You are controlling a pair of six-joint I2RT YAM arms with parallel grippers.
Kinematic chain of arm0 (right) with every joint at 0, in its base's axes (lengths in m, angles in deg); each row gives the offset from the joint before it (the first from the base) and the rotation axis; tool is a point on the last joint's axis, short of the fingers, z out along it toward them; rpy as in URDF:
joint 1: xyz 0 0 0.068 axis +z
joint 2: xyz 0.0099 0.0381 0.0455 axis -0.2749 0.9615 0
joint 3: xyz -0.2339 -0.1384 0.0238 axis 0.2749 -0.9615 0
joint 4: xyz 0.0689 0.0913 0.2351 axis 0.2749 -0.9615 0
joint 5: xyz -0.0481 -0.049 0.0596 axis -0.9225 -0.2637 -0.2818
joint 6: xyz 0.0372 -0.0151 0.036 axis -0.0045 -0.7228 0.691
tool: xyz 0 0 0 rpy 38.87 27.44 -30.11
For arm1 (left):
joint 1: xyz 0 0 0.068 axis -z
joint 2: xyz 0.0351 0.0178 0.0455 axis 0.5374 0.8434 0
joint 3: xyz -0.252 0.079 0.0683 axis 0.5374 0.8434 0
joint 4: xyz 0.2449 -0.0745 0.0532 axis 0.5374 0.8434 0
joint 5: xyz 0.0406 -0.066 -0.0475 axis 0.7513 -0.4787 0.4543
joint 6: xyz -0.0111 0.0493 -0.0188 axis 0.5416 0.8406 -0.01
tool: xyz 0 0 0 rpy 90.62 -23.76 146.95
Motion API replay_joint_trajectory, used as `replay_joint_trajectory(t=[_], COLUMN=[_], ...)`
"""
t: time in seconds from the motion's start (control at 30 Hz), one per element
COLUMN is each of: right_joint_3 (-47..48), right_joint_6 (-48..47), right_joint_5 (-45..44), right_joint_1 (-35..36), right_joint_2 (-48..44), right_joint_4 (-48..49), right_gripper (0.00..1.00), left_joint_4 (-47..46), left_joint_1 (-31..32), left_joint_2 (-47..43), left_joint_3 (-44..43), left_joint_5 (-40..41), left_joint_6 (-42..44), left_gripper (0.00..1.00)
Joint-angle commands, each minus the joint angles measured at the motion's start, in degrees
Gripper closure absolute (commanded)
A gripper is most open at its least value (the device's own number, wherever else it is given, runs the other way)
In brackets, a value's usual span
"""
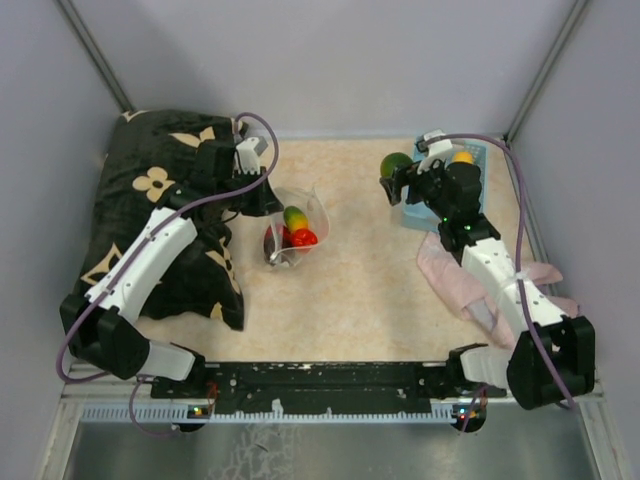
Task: Place the food in the zip-top bag and seal the zipper
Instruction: Place the fake fruit in the zipper food storage bag.
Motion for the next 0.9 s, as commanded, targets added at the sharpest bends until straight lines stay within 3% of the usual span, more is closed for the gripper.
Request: replay_joint_trajectory(t=[0.0,0.4,0.63,0.87], right_joint_3=[-0.14,4.7,7.44,13.34], right_joint_6=[1.72,3.46,6.8,7.09], right_joint_5=[0.39,4.62,11.23,12.85], right_joint_1=[5.85,23.54,27.26,28.28], right_joint_2=[-5.19,-3.43,1.2,9.0], right_joint_4=[0.98,0.22,1.46,-5.75], right_gripper=[0.42,0.42,0.42,0.42], left_joint_4=[-0.72,-0.71,-0.66,-0.71], left_joint_1=[-0.36,-0.36,-0.37,-0.38], left_joint_2=[-2.55,-2.08,-1.8,-1.59], left_joint_3=[-0.4,-0.3,-0.27,-0.32], left_joint_5=[0.68,0.29,-0.02,-0.27], left_joint_6=[0.19,0.18,0.17,0.18], left_gripper=[1.0,1.0,1.0,1.0])
